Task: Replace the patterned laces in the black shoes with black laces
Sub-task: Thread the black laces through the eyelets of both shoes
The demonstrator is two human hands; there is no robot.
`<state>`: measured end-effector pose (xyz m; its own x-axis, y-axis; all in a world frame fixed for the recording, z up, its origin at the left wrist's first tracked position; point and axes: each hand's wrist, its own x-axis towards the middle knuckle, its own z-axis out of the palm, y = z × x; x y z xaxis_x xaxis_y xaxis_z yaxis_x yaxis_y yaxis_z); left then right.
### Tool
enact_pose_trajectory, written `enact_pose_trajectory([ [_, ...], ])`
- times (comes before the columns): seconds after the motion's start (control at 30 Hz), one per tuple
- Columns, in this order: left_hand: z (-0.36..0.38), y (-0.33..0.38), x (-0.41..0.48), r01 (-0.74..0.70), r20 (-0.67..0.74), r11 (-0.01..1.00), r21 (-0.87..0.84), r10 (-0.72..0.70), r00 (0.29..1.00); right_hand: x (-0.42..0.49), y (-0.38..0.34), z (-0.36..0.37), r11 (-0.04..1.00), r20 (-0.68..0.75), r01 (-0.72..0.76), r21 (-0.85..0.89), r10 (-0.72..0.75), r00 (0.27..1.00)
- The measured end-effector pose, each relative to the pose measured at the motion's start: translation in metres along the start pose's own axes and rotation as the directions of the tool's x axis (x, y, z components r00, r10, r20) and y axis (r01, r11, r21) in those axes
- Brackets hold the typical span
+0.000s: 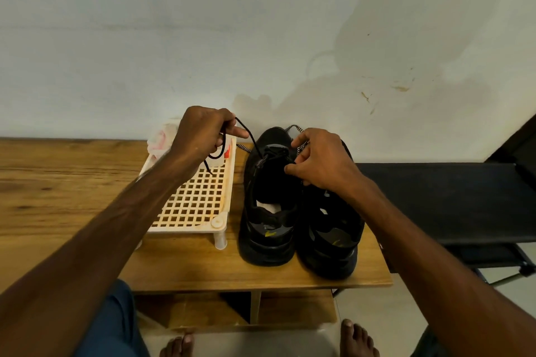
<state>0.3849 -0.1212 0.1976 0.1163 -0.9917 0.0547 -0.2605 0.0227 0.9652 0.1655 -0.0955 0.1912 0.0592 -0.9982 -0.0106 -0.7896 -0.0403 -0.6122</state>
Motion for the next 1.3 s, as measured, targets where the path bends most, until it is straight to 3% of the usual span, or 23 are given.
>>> enact_pose_trajectory([
  [0.07, 0.0, -0.003, 0.001, -0.046, -0.027, 0.993, 0.11, 0.049, 0.998, -0.001, 0.001, -0.003, 0.999, 0.018, -0.006, 0.042, 0.005, 1.0],
  [0.17, 0.002, -0.008, -0.003, -0.108, -0.006, 0.949, 0.296, 0.115, 0.993, 0.001, 0.005, -0.009, 0.99, -0.07, -0.008, 0.143, 0.018, 0.997],
  [0.23, 0.005, -0.011, -0.003, -0.115, 0.03, 0.914, 0.388, 0.113, 0.993, 0.005, 0.01, -0.012, 0.998, -0.056, 0.023, 0.055, -0.02, 0.998],
  [0.33, 0.007, -0.013, -0.002, -0.098, 0.06, 0.883, 0.459, 0.08, 0.995, 0.011, 0.014, -0.003, 0.981, 0.093, 0.084, -0.174, -0.069, 0.993],
  [0.43, 0.008, -0.014, -0.004, -0.101, 0.064, 0.87, 0.482, 0.08, 0.995, 0.015, 0.013, 0.004, 0.964, 0.085, 0.087, -0.252, -0.068, 0.994],
  [0.6, 0.011, -0.027, 0.001, -0.142, 0.038, 0.807, 0.573, 0.147, 0.988, 0.012, 0.007, -0.008, 0.981, 0.081, 0.052, -0.189, -0.037, 0.996],
  [0.7, 0.015, -0.026, -0.003, -0.241, -0.014, 0.781, 0.577, 0.304, 0.952, 0.006, 0.0, -0.021, 0.992, 0.006, 0.023, 0.123, -0.024, 1.0],
  [0.77, 0.02, -0.015, -0.01, -0.339, -0.001, 0.79, 0.511, 0.395, 0.919, 0.001, -0.006, -0.031, 0.88, 0.02, -0.012, 0.475, 0.003, 1.0],
  [0.87, 0.032, 0.002, -0.023, -0.329, 0.226, 0.929, 0.172, 0.287, 0.931, -0.006, -0.012, -0.038, 0.582, 0.076, -0.025, 0.813, -0.064, 0.995],
  [0.93, 0.04, 0.009, -0.031, -0.254, 0.372, 0.967, -0.002, 0.236, 0.898, -0.007, -0.013, -0.038, 0.467, 0.077, -0.018, 0.884, -0.107, 0.991],
  [1.07, 0.047, 0.018, -0.041, -0.125, 0.471, 0.974, -0.19, 0.202, 0.859, -0.004, -0.011, -0.036, 0.368, 0.032, 0.007, 0.93, -0.101, 0.994],
  [1.2, 0.025, 0.018, -0.03, 0.012, 0.405, 0.953, -0.302, 0.117, 0.907, 0.004, -0.001, -0.038, 0.283, -0.018, 0.002, 0.959, 0.056, 0.998],
  [1.3, 0.002, 0.016, -0.012, 0.146, 0.311, 0.851, -0.504, 0.021, 0.95, 0.011, 0.011, -0.04, 0.265, -0.026, -0.029, 0.964, 0.202, 0.979],
])
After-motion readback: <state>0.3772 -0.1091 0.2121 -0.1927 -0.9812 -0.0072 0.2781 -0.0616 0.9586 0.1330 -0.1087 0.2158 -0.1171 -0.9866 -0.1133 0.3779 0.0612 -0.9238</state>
